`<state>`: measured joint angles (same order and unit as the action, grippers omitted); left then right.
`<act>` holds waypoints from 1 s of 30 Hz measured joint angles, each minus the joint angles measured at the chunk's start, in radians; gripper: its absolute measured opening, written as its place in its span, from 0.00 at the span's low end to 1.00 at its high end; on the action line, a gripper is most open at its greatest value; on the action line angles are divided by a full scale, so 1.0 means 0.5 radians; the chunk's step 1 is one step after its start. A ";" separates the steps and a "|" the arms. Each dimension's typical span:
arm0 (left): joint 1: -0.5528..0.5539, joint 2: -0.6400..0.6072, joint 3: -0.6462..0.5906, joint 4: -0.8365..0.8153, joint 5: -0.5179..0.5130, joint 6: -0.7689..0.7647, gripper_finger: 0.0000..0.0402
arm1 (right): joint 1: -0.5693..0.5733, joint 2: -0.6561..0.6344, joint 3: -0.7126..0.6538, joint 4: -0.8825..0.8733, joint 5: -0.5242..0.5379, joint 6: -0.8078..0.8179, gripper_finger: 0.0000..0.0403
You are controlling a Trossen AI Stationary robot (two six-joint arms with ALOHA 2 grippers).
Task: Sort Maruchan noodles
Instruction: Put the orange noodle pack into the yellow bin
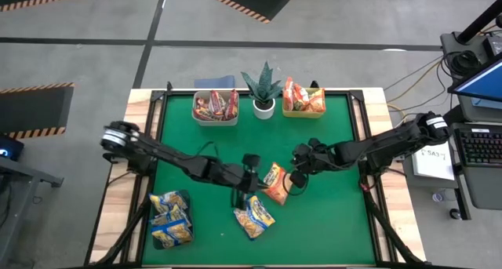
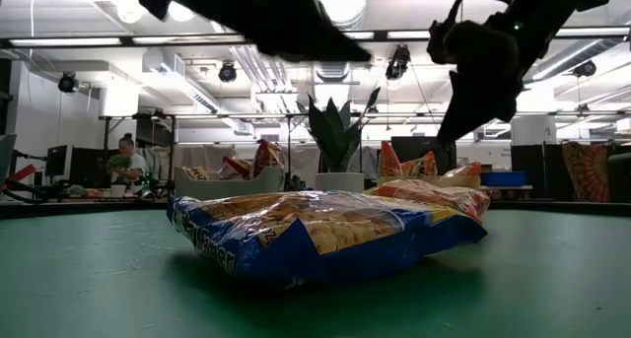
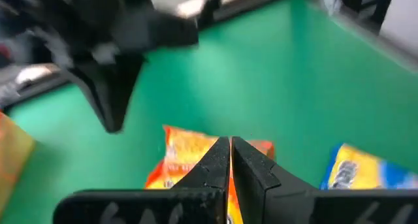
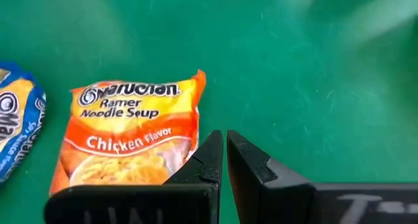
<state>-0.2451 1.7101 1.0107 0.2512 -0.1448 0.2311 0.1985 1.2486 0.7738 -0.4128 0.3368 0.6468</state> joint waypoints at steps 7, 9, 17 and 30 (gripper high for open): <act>0.090 0.328 0.155 -0.069 0.156 -0.033 0.00 | -0.010 0.026 -0.005 -0.002 -0.046 0.099 0.03; 0.120 0.381 0.180 -0.064 0.230 -0.082 0.00 | -0.010 0.032 -0.004 0.014 -0.051 0.169 0.03; 0.144 0.427 0.181 -0.188 0.262 -0.154 0.00 | -0.020 0.032 -0.004 -0.002 -0.462 0.452 0.08; 0.161 0.556 0.150 -0.179 0.312 -0.232 0.00 | -0.038 0.032 -0.021 -0.036 -0.833 0.613 0.53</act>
<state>-0.1648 1.9883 1.0859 0.1619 0.0115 0.1152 0.1798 1.2644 0.7634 -0.4309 -0.0799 0.9535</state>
